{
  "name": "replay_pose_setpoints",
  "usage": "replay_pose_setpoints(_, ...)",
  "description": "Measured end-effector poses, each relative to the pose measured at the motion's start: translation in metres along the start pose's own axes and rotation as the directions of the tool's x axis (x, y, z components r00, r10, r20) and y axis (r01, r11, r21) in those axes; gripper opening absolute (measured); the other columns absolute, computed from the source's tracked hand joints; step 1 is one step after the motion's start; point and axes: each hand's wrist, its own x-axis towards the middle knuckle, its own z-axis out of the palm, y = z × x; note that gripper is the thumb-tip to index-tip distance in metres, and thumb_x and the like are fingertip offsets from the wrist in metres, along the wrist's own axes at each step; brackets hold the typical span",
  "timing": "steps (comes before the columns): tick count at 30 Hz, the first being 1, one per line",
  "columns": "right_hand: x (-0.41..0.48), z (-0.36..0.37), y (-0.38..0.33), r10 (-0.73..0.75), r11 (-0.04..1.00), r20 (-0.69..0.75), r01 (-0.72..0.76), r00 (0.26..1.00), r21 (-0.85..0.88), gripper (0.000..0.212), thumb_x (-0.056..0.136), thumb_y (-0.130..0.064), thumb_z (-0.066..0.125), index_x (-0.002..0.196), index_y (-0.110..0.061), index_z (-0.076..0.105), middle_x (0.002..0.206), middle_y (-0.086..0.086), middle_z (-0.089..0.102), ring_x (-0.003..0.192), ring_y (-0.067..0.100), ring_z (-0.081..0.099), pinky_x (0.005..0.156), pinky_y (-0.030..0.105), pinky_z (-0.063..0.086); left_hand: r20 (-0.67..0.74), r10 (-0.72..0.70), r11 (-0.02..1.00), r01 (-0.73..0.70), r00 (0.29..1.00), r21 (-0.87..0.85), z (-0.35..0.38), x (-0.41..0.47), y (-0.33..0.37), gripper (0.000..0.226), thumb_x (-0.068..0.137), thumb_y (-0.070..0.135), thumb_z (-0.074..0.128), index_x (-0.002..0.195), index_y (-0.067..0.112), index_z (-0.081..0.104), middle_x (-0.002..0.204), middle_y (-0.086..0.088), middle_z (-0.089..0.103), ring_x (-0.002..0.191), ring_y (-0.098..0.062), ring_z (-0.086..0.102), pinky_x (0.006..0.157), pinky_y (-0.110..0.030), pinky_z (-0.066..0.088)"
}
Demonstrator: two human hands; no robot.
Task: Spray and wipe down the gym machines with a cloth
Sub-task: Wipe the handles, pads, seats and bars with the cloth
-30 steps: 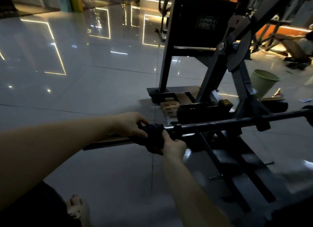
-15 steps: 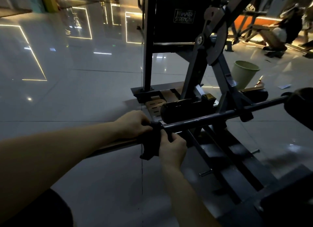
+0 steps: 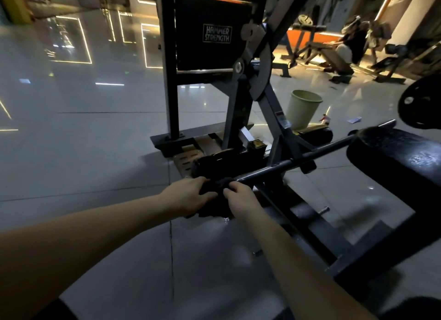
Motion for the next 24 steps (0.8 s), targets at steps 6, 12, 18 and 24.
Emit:
replay_pose_setpoints(6,0.018,-0.006,0.024,-0.061,0.998,-0.101,0.06,0.993,-0.02,0.049,0.104,-0.013,0.047,0.153,-0.021,0.046,0.149,0.011,0.048,0.136,0.026,0.049,0.117,0.039,0.039,-0.012,0.04,0.967,-0.036,0.999,0.252,0.016,0.026,0.013,0.042,0.103,0.058,0.037,0.122,0.022,0.048,0.099,-0.003,0.068,0.083,-0.025,0.063,0.068,-0.038,0.045)
replay_pose_setpoints(12,0.024,-0.013,0.059,-0.006,0.956,-0.161,0.053,0.987,0.287,0.049,0.107,-0.015,0.047,0.154,-0.026,0.044,0.147,0.008,0.054,0.135,0.023,0.052,0.117,0.045,0.042,0.036,0.082,0.938,-0.09,0.996,0.334,0.02,0.032,0.023,0.054,0.105,0.059,0.032,0.141,0.019,0.034,0.111,-0.008,0.067,0.094,-0.031,0.065,0.075,-0.041,0.048)
replay_pose_setpoints(18,0.011,-0.001,0.051,-0.067,0.971,-0.141,0.097,0.988,0.217,0.053,0.11,-0.024,0.044,0.16,-0.02,0.031,0.158,0.005,0.042,0.146,0.02,0.041,0.122,0.031,0.03,0.024,0.246,0.854,-0.228,0.969,0.468,0.023,0.013,0.009,0.068,0.108,0.051,0.024,0.162,0.028,-0.01,0.124,-0.005,0.054,0.096,-0.027,0.061,0.083,-0.042,0.051)
replay_pose_setpoints(24,0.022,0.007,0.055,-0.084,0.977,-0.148,0.111,0.985,0.185,0.064,0.112,-0.026,0.035,0.165,-0.022,0.0,0.168,0.007,0.022,0.152,0.022,0.028,0.104,0.017,0.023,0.117,0.146,0.959,-0.169,0.982,0.226,0.024,0.044,0.02,0.056,0.107,0.053,0.025,0.158,0.052,0.0,0.141,0.002,0.051,0.121,-0.028,0.059,0.096,-0.041,0.047)
